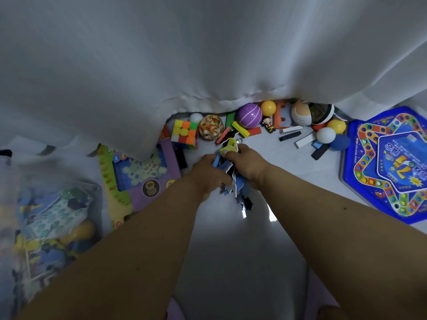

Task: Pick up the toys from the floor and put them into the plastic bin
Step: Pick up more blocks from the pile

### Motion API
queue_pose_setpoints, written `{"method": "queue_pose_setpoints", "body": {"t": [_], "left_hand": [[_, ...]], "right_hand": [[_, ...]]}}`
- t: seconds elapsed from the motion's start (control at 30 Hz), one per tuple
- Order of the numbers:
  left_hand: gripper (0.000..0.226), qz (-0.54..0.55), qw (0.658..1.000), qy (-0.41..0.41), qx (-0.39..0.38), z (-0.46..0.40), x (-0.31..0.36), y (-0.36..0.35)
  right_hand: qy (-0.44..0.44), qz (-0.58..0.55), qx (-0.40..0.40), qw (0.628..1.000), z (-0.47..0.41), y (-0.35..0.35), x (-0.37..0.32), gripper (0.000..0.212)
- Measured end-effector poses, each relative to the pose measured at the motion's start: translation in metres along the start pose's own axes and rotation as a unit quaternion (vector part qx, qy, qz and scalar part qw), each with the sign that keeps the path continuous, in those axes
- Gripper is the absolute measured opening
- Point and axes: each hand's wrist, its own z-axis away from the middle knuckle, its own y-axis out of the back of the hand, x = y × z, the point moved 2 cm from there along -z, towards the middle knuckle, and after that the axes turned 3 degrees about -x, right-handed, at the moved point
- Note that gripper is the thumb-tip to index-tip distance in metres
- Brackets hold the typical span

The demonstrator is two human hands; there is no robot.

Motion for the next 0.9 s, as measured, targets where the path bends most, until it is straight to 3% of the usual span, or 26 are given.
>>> {"method": "queue_pose_setpoints", "body": {"t": [0.1, 0.27, 0.4, 0.53, 0.73, 0.8, 0.9], "left_hand": [[0.064, 0.017, 1.0, -0.01, -0.009, 0.011, 0.004, 0.0], [0.067, 0.016, 0.999, -0.03, -0.014, 0.039, 0.019, 0.0], [0.056, 0.003, 0.998, -0.052, -0.018, 0.076, 0.042, 0.005], [0.075, -0.038, 0.996, -0.074, 0.007, 0.107, 0.052, 0.017], [0.078, -0.06, 0.993, -0.091, 0.046, 0.171, 0.063, 0.026], [0.072, -0.065, 0.993, -0.088, 0.048, 0.189, 0.066, 0.029], [0.042, -0.066, 0.992, -0.094, 0.058, 0.214, 0.071, 0.036]], "right_hand": [[-0.002, -0.033, 0.011, 0.999, 0.011, 0.0, -0.004, 0.028], [0.02, -0.058, 0.023, 0.998, 0.04, 0.002, -0.019, 0.016], [0.045, -0.094, 0.026, 0.994, 0.067, 0.0, -0.04, 0.031], [0.079, -0.09, 0.025, 0.992, 0.096, -0.006, -0.061, 0.036], [0.085, -0.148, 0.007, 0.985, 0.139, -0.021, -0.078, 0.032], [0.095, -0.166, -0.006, 0.982, 0.154, -0.025, -0.084, 0.025], [0.104, -0.171, -0.003, 0.98, 0.17, -0.032, -0.093, 0.021]]}}
